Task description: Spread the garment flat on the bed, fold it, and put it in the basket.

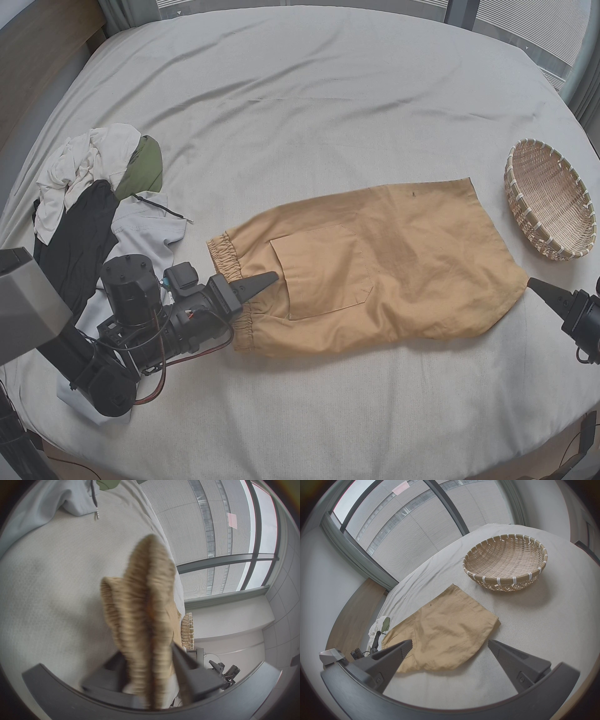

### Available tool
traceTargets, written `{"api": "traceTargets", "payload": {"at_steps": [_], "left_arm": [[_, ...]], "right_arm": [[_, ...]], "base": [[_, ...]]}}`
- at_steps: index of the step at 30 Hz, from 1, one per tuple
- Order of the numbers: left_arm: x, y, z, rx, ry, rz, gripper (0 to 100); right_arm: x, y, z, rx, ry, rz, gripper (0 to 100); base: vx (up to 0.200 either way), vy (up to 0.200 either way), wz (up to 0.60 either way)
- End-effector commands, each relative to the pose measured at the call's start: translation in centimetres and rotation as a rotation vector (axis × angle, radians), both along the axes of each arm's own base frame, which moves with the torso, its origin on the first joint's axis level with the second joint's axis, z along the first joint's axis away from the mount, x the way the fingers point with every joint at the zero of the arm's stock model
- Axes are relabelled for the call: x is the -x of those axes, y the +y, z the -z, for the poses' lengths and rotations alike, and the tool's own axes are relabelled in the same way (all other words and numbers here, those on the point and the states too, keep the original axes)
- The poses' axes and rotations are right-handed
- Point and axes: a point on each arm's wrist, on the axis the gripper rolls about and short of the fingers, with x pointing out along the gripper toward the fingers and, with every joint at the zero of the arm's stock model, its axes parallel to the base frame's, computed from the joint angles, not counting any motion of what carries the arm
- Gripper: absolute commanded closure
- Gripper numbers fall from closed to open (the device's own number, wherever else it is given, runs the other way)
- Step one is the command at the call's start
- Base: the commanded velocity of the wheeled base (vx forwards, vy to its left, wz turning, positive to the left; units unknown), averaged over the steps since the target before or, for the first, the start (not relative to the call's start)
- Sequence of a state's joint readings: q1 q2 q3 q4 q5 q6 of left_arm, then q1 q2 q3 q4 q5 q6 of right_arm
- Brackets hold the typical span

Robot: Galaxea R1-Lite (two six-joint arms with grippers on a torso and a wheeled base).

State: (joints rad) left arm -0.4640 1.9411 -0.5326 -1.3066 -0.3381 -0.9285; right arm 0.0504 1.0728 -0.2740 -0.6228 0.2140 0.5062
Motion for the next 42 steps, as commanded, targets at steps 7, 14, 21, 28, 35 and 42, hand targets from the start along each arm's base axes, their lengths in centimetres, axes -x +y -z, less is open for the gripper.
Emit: {"api": "traceTargets", "payload": {"at_steps": [7, 14, 21, 28, 35, 42], "left_arm": [[5.5, 3.1, -4.1, -0.018, 0.041, -0.002, 100], [8.3, 6.0, -6.9, -0.04, 0.106, -0.028, 100], [9.3, 8.6, -8.0, -0.056, 0.122, -0.106, 100], [10.6, 11.1, -8.8, -0.047, 0.118, -0.134, 100], [10.1, 12.0, -8.5, -0.108, 0.113, -0.165, 100], [8.6, 11.2, -7.1, -0.214, 0.122, -0.148, 100]], "right_arm": [[0.0, 0.0, 0.2, -0.002, 0.007, -0.001, 0], [0.0, 0.1, 0.2, -0.008, 0.01, -0.012, 0], [-0.1, 0.1, 0.1, -0.008, 0.003, -0.007, 0], [-0.1, 0.0, 0.1, -0.01, 0.004, -0.015, 0], [-0.1, 0.0, 0.2, -0.01, 0.009, -0.016, 0], [-0.1, 0.1, 0.4, -0.01, 0.02, -0.024, 0]], "base": [[0.0, 0.0, 0.0], [0.0, 0.0, 0.0], [0.0, 0.0, 0.0], [0.0, 0.0, 0.0], [0.0, 0.0, 0.0], [0.0, 0.0, 0.0]]}}
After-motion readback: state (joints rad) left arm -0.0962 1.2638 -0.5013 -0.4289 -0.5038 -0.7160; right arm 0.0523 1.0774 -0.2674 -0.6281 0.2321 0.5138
